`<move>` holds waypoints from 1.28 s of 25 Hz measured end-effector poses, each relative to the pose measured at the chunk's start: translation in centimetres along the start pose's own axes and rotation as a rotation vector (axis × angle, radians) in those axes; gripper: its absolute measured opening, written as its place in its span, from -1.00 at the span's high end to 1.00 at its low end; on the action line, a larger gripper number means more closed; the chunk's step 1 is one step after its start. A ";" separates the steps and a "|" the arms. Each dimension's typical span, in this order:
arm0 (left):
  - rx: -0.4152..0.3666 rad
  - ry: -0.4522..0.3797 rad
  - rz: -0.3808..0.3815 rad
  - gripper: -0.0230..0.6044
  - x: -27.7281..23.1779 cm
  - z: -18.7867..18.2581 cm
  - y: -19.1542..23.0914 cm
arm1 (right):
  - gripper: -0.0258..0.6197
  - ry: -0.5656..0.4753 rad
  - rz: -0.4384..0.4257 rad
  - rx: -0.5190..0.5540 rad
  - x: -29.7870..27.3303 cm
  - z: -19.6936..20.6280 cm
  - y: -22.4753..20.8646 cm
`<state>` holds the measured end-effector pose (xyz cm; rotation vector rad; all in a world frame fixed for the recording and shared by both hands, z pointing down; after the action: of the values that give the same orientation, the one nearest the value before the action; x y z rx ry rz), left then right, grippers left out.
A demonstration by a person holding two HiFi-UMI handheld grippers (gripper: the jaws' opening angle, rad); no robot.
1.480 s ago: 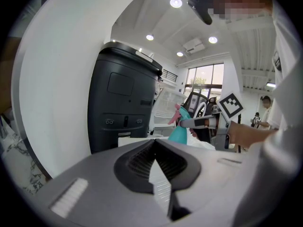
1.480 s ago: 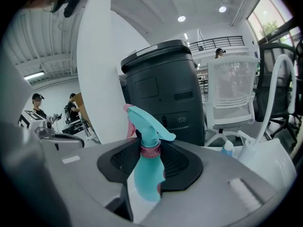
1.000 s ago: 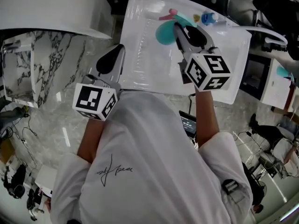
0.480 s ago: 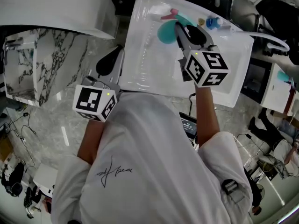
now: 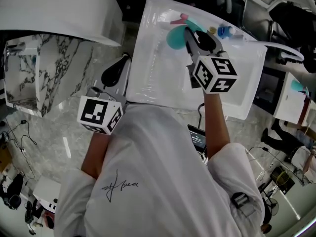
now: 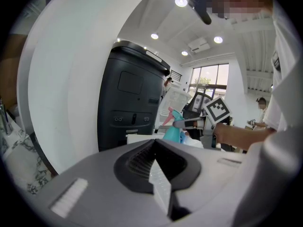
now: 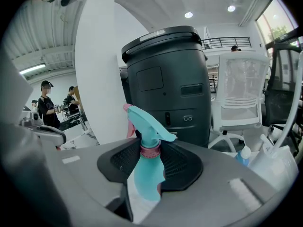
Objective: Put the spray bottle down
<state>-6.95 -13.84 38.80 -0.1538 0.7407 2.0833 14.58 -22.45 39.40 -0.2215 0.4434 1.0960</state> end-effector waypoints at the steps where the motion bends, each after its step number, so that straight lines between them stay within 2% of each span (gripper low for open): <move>1: 0.000 0.000 0.000 0.78 0.0 0.0 0.1 | 0.53 0.000 0.000 0.000 -0.2 0.0 0.0; 20: 0.038 0.025 -0.033 0.78 0.3 0.3 2.6 | 0.53 -0.003 0.005 0.023 -3.7 -0.5 0.0; 32: 0.060 0.022 -0.028 0.78 0.4 0.2 2.8 | 0.53 -0.019 0.016 0.042 -5.5 -0.7 -0.3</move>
<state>-9.36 -14.65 40.14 -0.1529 0.8093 2.0337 12.56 -27.29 41.27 -0.1709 0.4508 1.1025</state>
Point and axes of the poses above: the fingertips, and each gripper's own axes: x backward along the fingers, y to its left, z out of its underside, the point moved 3 cm from there along x, backward along the fingers, and after that the axes turned 14 degrees about x, right-handed, at the moved point
